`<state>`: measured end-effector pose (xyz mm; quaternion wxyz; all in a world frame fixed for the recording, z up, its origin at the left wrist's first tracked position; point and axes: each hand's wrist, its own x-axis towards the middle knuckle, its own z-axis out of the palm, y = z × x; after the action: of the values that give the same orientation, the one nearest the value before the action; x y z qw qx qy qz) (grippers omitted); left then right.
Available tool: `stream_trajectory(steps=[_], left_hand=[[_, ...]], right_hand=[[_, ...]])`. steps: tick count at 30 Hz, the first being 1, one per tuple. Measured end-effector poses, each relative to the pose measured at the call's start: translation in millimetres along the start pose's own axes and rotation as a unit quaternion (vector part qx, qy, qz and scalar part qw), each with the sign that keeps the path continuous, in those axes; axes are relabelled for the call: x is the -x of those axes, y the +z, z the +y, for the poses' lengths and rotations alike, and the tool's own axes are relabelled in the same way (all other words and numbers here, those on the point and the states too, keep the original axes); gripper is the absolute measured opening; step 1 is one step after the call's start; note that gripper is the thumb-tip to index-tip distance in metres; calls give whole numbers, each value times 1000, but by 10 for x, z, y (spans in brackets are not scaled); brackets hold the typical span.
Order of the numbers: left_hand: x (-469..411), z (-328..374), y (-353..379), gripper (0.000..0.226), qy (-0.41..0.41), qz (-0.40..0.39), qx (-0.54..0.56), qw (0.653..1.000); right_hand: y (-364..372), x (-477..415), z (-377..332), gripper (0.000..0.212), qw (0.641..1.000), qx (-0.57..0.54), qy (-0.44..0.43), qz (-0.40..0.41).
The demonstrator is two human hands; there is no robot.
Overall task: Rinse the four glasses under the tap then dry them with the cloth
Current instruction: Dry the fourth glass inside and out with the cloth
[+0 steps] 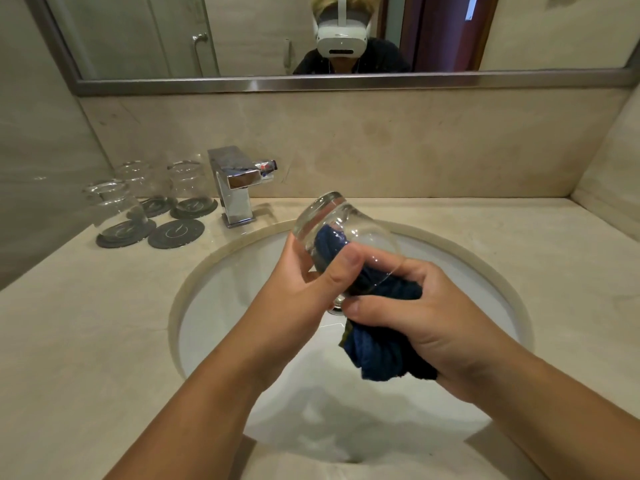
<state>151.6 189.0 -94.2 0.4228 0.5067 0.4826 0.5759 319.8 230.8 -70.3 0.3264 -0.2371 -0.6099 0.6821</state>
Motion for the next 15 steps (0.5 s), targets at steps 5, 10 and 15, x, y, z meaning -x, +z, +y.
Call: stream_trajectory(steps=[5,10,15], left_hand=[[0,17,-54,80,-6,-30,-8,999],[9,39,-58,88,24,-54,17,998],[-41,6,-45,83,34,-23,-10,999]], right_hand=[[-55,-29,33,55,998,-56,29,-28],[-119,-28,17,75,976,-189,53,-95],[-124,-57,24,75,987,-144,55,-39]])
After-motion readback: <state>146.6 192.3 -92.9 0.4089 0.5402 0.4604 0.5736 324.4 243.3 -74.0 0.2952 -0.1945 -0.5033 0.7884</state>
